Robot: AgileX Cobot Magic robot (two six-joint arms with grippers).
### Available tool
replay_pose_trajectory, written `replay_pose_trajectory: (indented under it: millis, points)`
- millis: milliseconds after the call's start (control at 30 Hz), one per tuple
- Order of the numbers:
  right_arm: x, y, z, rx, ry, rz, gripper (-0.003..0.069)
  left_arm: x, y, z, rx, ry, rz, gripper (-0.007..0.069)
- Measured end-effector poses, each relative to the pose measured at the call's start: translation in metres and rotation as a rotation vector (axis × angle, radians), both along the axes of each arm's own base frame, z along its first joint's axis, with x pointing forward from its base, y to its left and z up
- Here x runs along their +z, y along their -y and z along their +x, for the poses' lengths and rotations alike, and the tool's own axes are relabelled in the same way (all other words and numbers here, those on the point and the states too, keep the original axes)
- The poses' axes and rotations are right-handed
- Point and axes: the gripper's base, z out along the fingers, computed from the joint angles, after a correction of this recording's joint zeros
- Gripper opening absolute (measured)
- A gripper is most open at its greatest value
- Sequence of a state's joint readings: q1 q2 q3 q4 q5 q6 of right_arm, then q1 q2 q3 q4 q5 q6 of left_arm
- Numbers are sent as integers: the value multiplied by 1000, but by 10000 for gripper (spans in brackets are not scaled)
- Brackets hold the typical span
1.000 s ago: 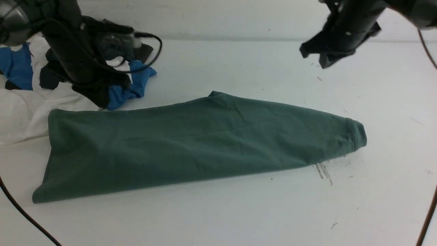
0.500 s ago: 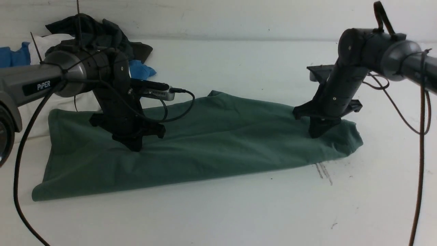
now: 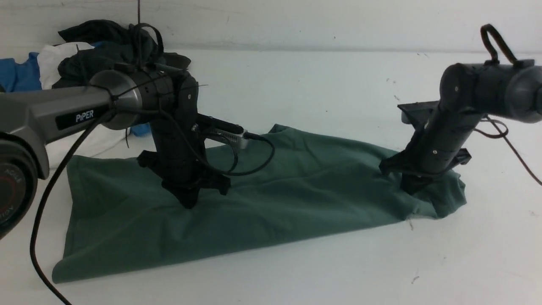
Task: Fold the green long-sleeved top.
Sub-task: Use both arms to drag the lower edge of the fabric forward and fold it over the upper edge
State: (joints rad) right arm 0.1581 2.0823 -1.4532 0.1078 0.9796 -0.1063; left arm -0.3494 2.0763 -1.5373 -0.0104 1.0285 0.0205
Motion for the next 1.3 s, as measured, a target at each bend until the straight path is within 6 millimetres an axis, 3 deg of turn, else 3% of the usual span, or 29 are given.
replay_pose_trajectory:
  millis: [100, 200, 333, 467, 533, 733, 867, 1000, 1133, 1233, 1300]
  points:
    - [-1, 15, -23, -43, -23, 3, -15, 9, 2, -11, -4, 3, -8, -4]
    - [-1, 33, -47, -109, -59, 7, -15, 13, -9, -28, 0, 8, 43, -4]
    - [-1, 51, -76, -166, -128, 12, -15, 4, -23, -53, 25, -12, 88, -4]
    - [3, 68, -106, -170, -197, -41, -15, 8, -31, -79, 30, 19, 71, -4]
    - [4, 72, -110, -176, -209, -57, -15, 14, -32, -83, 32, 40, 59, -4]
    - [25, 78, -108, -234, -266, -73, 13, 69, -40, -103, 30, 177, 3, -4]
    - [48, 78, -105, -245, -197, -67, 111, 101, -47, -120, 33, 238, -14, -4]
    - [72, 86, -129, -276, -138, -62, 230, 130, -57, -143, 36, 290, -23, -4]
    - [76, 99, -154, -339, -152, -50, 308, 151, -64, -162, 41, 337, -40, -4]
    - [69, 98, -157, -354, -161, -9, 304, 160, -67, -169, 42, 368, -52, -4]
    - [56, 94, -156, -325, -182, 28, 258, 165, -69, -174, 41, 389, -59, -4]
